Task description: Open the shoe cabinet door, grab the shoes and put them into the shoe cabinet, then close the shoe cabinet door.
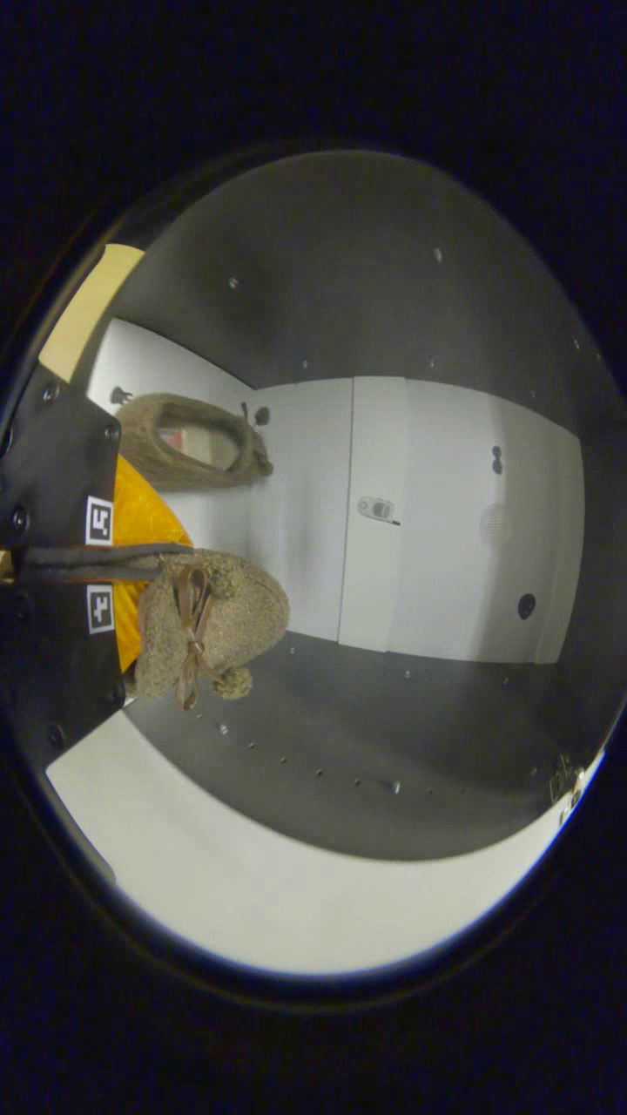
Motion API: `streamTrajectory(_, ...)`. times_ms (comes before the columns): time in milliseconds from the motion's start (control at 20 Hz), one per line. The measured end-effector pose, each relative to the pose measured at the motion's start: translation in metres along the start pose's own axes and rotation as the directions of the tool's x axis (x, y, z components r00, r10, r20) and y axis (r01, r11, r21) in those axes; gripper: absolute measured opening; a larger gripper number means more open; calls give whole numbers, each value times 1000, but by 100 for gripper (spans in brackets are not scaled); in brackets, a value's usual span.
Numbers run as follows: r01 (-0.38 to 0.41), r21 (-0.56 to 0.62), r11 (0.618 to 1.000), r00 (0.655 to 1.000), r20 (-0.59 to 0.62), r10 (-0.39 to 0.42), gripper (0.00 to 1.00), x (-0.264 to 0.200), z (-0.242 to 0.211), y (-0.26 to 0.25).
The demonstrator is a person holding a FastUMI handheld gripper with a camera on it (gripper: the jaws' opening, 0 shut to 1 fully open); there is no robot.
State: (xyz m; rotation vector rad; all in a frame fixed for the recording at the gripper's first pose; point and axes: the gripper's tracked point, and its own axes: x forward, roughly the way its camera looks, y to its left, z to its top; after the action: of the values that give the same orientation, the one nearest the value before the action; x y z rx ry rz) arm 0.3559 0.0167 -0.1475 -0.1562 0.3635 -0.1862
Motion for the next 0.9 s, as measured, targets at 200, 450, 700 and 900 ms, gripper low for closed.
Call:
streamTrajectory(200, -28, -2, 1000, 999, -45, 28, 2, 67, -3, 3)
streamTrajectory(450, -66, 11, 998, 990, -127, 67, 2, 112, -28, 11)
streamTrajectory(700, -94, 0, 996, 981, -171, 93, 3, 121, -44, 20)
streamTrajectory(900, -89, 8, 996, 980, -180, 89, 3, 124, -46, 21)
